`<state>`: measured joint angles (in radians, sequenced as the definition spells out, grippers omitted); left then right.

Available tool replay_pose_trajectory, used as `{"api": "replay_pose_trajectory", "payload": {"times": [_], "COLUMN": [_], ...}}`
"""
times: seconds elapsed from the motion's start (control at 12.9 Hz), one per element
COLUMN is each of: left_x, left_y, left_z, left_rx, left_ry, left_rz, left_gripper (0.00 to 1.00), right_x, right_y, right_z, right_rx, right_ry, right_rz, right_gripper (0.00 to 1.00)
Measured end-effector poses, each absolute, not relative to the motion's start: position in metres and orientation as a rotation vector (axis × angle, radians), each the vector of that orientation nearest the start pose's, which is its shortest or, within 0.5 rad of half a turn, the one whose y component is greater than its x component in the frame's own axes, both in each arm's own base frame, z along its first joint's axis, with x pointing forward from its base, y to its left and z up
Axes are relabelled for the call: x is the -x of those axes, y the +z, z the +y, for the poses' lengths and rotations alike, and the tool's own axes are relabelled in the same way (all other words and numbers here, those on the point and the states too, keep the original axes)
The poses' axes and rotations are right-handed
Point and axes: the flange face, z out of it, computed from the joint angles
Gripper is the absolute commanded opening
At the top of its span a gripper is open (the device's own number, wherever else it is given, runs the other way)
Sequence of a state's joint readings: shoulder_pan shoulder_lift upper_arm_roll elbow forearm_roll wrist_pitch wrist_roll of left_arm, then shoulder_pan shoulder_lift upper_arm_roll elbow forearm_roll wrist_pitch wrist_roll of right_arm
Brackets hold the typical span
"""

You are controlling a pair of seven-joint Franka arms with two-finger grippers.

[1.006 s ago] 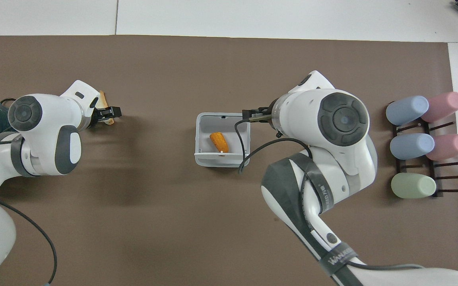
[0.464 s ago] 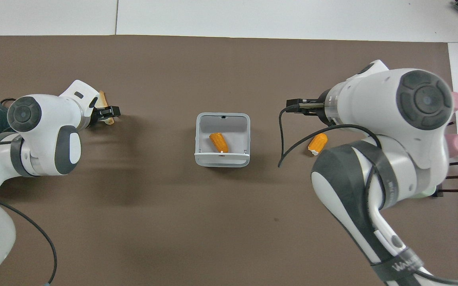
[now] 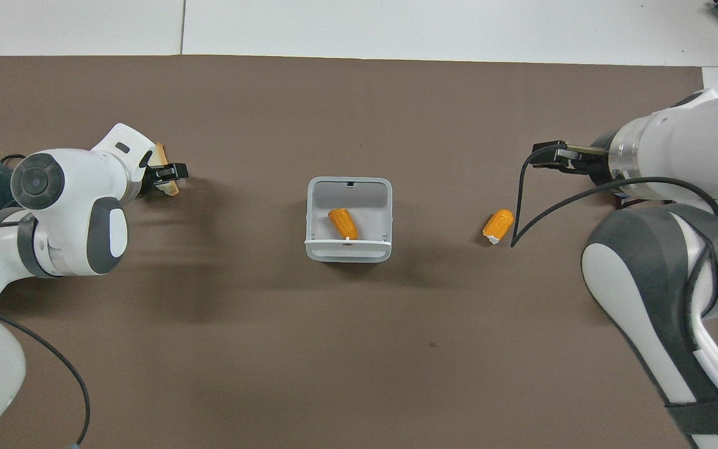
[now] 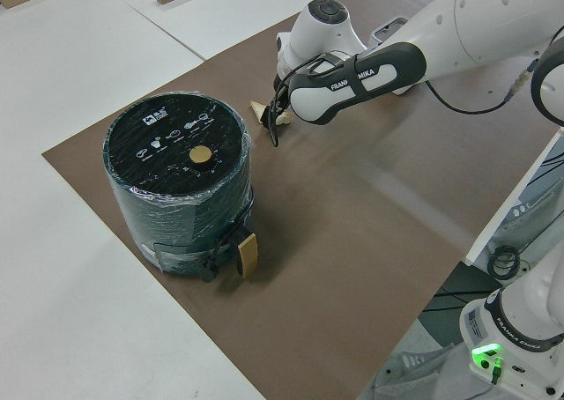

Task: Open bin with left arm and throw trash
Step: 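Move the right gripper to the second corn piece and grasp it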

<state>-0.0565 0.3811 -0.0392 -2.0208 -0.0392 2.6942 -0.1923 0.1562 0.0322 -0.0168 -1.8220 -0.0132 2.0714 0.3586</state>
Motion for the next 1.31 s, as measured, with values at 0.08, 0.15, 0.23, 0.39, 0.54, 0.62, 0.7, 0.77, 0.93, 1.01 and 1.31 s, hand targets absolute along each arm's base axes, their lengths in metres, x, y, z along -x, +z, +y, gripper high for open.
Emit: {"api": "replay_pose_trajectory", "payload": {"times": [0.08, 0.15, 0.23, 0.39, 0.54, 0.62, 0.7, 0.77, 0.93, 1.01, 1.31], "left_x": [-0.626, -0.627, -0.627, -0.627, -0.627, -0.628, -0.628, -0.628, -0.628, -0.628, -0.628], "left_y": [0.291, 0.291, 0.292, 0.292, 0.294, 0.294, 0.294, 0.295, 0.295, 0.295, 0.296], "left_z": [-0.057, -0.056, -0.056, -0.052, -0.048, -0.048, -0.048, -0.047, -0.047, -0.047, -0.049], "left_rx": [3.179, 3.177, 3.177, 3.175, 3.174, 3.173, 3.173, 3.172, 3.173, 3.173, 3.175], "left_ry": [-0.457, -0.459, -0.459, -0.461, -0.466, -0.467, -0.467, -0.468, -0.469, -0.469, -0.472], "left_rz": [-0.215, -0.217, -0.217, -0.226, -0.234, -0.235, -0.235, -0.238, -0.237, -0.236, -0.228], "left_gripper": [0.64, 0.58, 0.53, 0.39, 0.21, 0.15, 0.09, 0.03, 0.00, 0.00, 0.00], "right_x": [-0.586, -0.584, -0.583, -0.581, -0.578, -0.578, -0.579, -0.579, -0.582, -0.584, -0.586], "right_y": [0.533, 0.532, 0.526, 0.507, 0.478, 0.463, 0.447, 0.431, 0.399, 0.380, 0.322], "right_z": [0.076, 0.072, 0.069, 0.069, 0.068, 0.068, 0.069, 0.069, 0.073, 0.074, 0.087], "right_rx": [3.072, 3.074, 3.076, 3.081, 3.092, 3.096, 3.098, 3.098, 3.094, 3.091, 3.093], "right_ry": [-0.316, -0.310, -0.299, -0.279, -0.231, -0.209, -0.189, -0.172, -0.162, -0.173, -0.173], "right_rz": [0.326, 0.333, 0.340, 0.340, 0.342, 0.347, 0.364, 0.389, 0.419, 0.418, 0.389], "right_gripper": [1.00, 1.00, 1.00, 1.00, 1.00, 1.00, 1.00, 1.00, 1.00, 1.00, 1.00]}}
